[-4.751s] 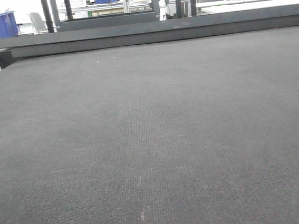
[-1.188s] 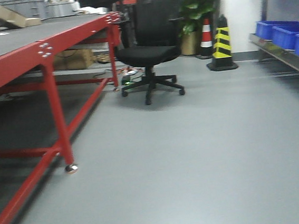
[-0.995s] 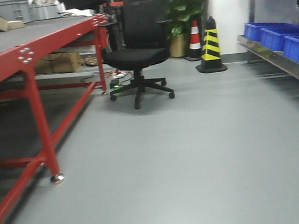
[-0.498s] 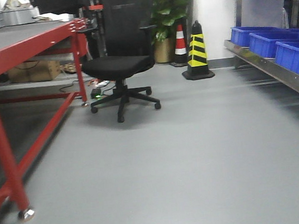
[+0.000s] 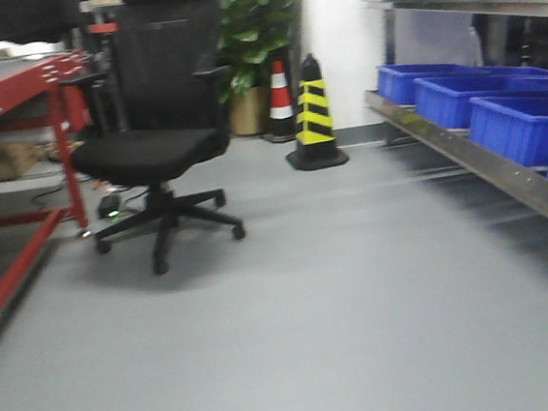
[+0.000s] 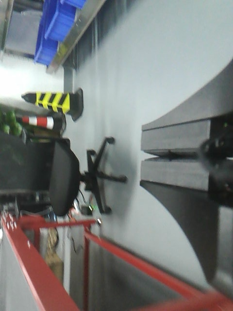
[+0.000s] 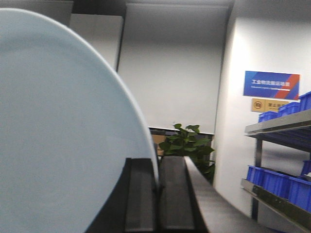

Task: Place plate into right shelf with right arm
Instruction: 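Drive the base up to the shelf with blue bins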

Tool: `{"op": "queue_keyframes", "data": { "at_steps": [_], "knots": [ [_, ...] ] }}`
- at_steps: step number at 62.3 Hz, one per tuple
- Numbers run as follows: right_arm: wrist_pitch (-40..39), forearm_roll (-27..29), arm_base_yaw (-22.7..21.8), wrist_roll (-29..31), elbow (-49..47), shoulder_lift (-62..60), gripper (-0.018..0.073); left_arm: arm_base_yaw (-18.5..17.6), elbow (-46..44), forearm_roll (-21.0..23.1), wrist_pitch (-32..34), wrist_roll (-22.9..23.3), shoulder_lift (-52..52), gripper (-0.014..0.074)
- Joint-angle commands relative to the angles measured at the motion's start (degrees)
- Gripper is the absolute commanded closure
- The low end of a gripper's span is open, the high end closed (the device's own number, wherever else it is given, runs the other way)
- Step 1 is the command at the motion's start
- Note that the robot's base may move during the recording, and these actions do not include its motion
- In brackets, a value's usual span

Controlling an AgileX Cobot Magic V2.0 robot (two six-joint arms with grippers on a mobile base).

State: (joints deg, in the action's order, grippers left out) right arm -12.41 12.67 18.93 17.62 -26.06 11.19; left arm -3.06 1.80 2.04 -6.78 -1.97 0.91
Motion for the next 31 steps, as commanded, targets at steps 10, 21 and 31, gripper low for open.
{"op": "queue_keyframes", "data": {
  "at_steps": [10, 21, 31],
  "knots": [
    [-4.7, -0.5, -0.3, 0.3, -1.8, 0.9, 0.0503, 0.0, 0.6, 0.4, 4.9, 0.2, 0.4, 0.0643],
    [-4.7, -0.5, -0.3, 0.3, -1.8, 0.9, 0.0503, 0.0, 0.6, 0.4, 4.9, 0.2, 0.4, 0.0643],
    [-4.7, -0.5, -0.3, 0.3, -1.8, 0.9, 0.0503, 0.0, 0.6, 0.4, 4.9, 0.2, 0.4, 0.0643]
  ]
}}
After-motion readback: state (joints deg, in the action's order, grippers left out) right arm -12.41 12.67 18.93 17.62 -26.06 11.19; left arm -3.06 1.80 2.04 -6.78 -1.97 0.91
